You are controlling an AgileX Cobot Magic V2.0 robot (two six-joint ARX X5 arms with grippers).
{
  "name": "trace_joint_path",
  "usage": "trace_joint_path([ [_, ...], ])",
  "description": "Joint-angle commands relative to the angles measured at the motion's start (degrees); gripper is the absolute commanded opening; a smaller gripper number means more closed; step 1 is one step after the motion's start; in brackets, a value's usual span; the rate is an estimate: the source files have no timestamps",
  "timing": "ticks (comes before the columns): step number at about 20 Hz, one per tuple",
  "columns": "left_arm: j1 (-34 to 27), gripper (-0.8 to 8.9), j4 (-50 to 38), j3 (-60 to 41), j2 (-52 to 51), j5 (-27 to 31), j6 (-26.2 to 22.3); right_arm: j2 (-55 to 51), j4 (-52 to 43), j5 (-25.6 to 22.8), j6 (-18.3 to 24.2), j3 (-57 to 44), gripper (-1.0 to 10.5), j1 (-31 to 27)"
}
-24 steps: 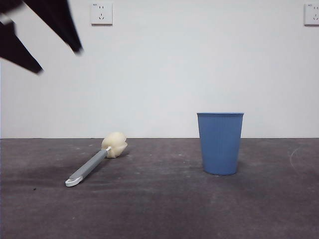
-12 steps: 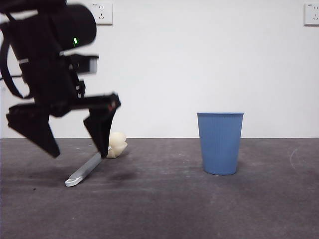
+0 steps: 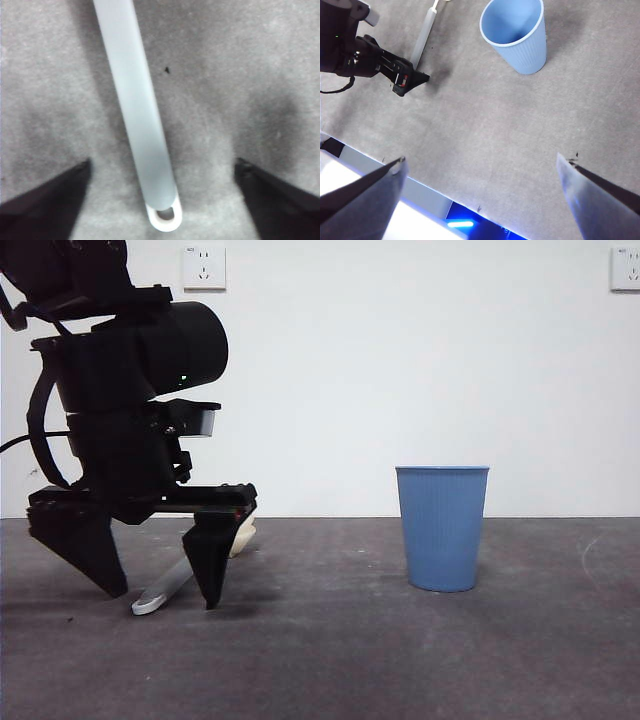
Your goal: Pick up the cup brush,pick up the cup,insert the brush into the cup,clean the cup,put the cup brush back,put the cup back to the fixed position on the table
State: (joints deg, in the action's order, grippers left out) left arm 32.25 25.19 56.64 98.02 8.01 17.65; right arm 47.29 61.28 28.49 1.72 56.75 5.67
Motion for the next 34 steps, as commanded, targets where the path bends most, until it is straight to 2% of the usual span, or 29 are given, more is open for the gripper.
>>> trace_joint_path([
  [1,0.3,1.95,0.0,-0.2,0.8,-0.6,0.6,0.0,-0.3,-0.1,-0.4,0.1,5.0,0.1],
  [3,0.3,0.84,0.2,-0.2,0.8,-0.9,0.6,0.0,-0.3,-0.1,-0.4,0.1,5.0,0.1],
  [5,0.3,0.21,0.9,-0.2,0.8,-0.9,0.6,0.0,-0.3,-0.1,-0.4,0.1,5.0,0.1],
  [16,0.3,-0.09,3.0,-0.2,-0.6,-0.8,0.2,0.0,0.2,0.0,-0.4,0.1,5.0,0.1],
  [22,-0.6,-0.09,3.6,-0.2,-7.3,-0.7,-0.6,0.0,0.3,0.0,-0.5,0.0,5.0,0.1],
  [25,-0.9,-0.09,5.5,-0.2,-13.0,-0.8,-2.1,1.0,-0.7,0.0,-1.9,0.0,5.0,0.1],
  [26,-0.9,-0.09,6.4,-0.2,-15.4,-0.8,-3.0,1.9,-1.5,0.2,-1.9,-0.3,5.0,0.1],
  [29,-0.9,-0.09,9.5,-0.2,-23.8,-0.8,-4.9,3.9,-8.5,5.0,-1.9,-3.0,5.1,0.8],
  [31,-0.9,-0.09,11.3,-0.2,-30.1,-0.8,-5.8,4.2,-15.3,5.0,-2.0,-7.0,5.1,1.8],
  [34,-0.9,-0.09,14.5,-0.2,-38.9,-0.8,-5.9,4.2,-27.4,4.2,-4.5,-15.2,5.1,3.6],
])
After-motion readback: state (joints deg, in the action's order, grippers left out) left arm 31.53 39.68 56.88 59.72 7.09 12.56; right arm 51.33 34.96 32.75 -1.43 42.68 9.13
